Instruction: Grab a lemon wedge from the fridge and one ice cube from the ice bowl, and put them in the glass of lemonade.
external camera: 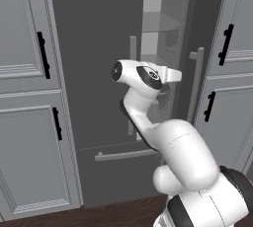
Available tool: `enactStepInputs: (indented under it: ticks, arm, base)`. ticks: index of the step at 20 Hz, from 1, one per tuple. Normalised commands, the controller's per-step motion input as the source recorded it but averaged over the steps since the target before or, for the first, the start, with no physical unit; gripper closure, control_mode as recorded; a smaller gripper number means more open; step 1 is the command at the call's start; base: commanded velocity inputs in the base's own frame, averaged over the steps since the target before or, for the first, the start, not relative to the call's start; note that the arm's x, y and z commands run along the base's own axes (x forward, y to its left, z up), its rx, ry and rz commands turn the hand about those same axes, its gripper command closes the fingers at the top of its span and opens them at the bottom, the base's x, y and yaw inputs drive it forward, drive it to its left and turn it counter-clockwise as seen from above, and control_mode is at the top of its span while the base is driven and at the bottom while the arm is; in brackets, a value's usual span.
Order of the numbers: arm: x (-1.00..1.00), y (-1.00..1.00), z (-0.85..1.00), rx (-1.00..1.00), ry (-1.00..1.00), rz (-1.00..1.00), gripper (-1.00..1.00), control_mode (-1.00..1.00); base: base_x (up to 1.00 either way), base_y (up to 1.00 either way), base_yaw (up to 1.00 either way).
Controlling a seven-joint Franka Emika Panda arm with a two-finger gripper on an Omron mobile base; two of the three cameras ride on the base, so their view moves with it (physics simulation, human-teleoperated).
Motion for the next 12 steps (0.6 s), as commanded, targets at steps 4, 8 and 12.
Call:
enactStepInputs:
  ticks: [4, 8, 12]
  arm:
    - [0.61, -0.32, -0.25, -0.02, -0.03, -0.05, -1.0, -1.0]
    - [0.6, -0.27, -0.22, -0.01, -0.05, -0.05, -1.0, -1.0]
    - [0.05, -0.86, -0.01, 0.0, -0.01, -0.1, -1.0, -1.0]
  base:
    - [0.0, 0.0, 0.0]
    - [0.0, 0.0, 0.0]
    - [0.0, 0.0, 0.0]
